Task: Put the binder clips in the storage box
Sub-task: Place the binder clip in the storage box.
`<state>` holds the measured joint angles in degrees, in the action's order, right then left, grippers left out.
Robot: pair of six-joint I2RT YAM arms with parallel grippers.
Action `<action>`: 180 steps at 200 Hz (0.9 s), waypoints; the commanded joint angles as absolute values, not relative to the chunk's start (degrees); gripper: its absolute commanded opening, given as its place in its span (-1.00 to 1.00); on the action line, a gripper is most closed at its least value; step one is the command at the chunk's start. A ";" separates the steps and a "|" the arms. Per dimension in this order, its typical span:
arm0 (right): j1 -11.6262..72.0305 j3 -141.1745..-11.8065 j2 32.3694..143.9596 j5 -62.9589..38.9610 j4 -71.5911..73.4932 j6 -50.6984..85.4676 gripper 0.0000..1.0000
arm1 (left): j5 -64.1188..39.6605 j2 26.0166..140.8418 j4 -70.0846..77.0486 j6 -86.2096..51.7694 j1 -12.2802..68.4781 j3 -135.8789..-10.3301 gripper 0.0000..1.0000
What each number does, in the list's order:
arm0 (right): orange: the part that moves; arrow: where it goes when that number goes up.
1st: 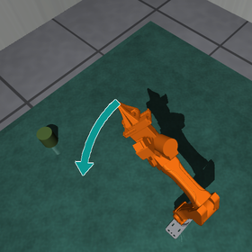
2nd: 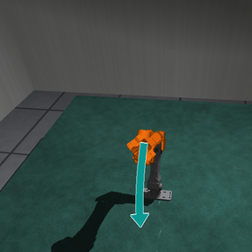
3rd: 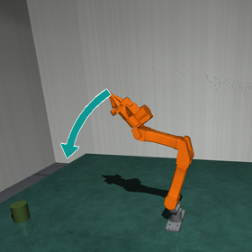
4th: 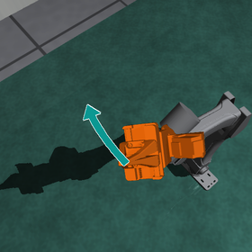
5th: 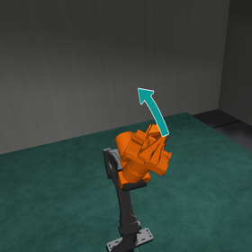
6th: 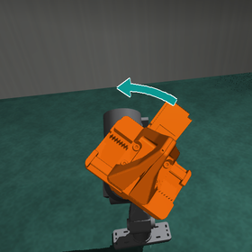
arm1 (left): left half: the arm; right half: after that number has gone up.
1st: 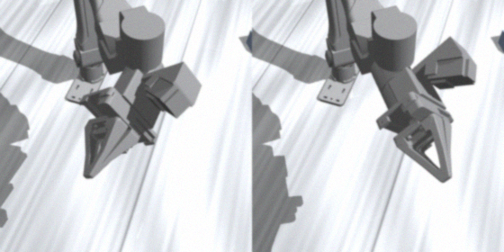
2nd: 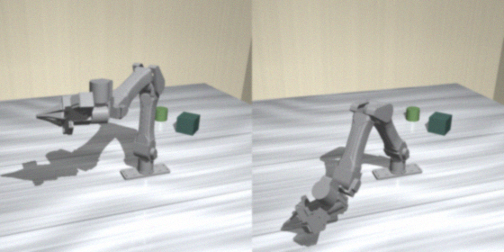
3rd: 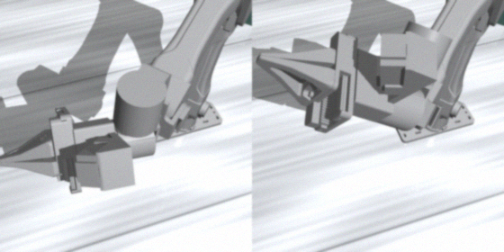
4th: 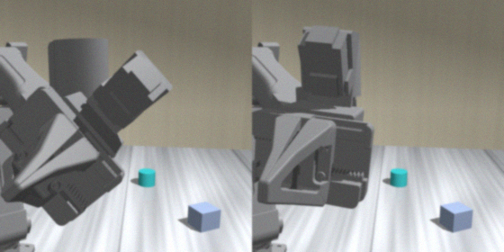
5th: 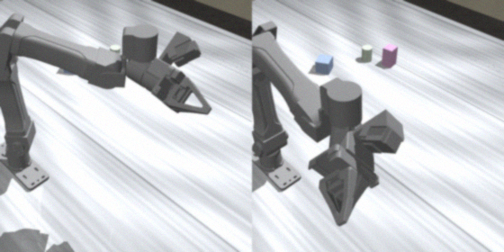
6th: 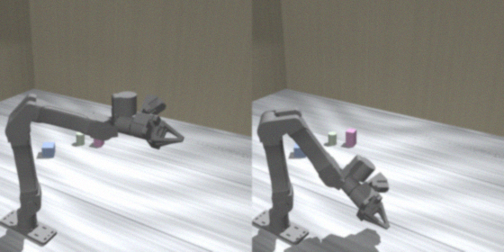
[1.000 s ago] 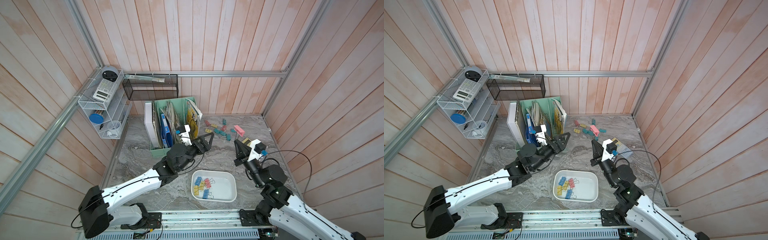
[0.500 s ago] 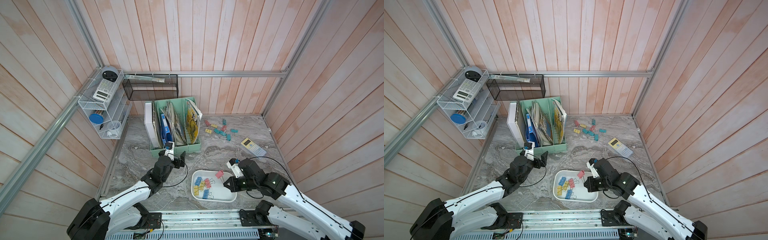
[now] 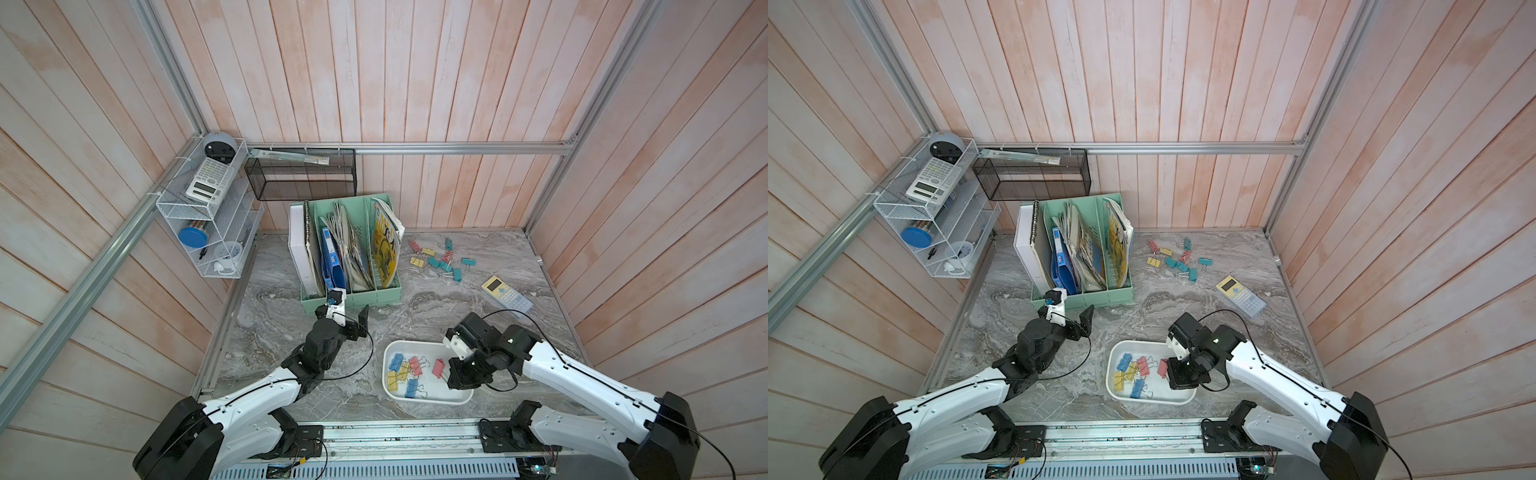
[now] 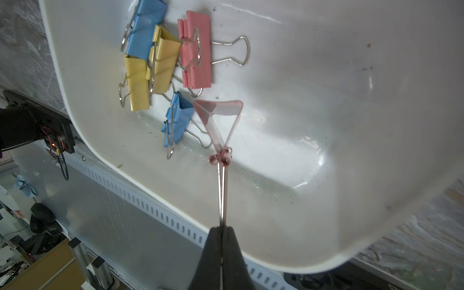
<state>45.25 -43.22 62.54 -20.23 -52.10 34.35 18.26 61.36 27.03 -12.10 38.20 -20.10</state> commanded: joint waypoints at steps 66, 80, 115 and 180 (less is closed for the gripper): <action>45.35 -43.63 73.16 -20.98 -43.77 29.23 -0.86 | 17.05 62.47 29.13 -13.44 38.06 -20.00 1.00; 45.35 -43.83 75.22 -21.89 -43.85 28.30 -0.81 | 17.07 62.48 29.08 -13.41 38.05 -19.95 1.00; 45.35 -43.66 74.96 -18.69 -45.06 28.04 -0.60 | 16.98 62.41 28.92 -13.45 38.04 -19.97 1.00; 45.35 -52.23 65.51 -1.89 -55.73 28.48 -0.16 | 16.80 62.79 29.01 -13.87 38.03 -20.20 0.99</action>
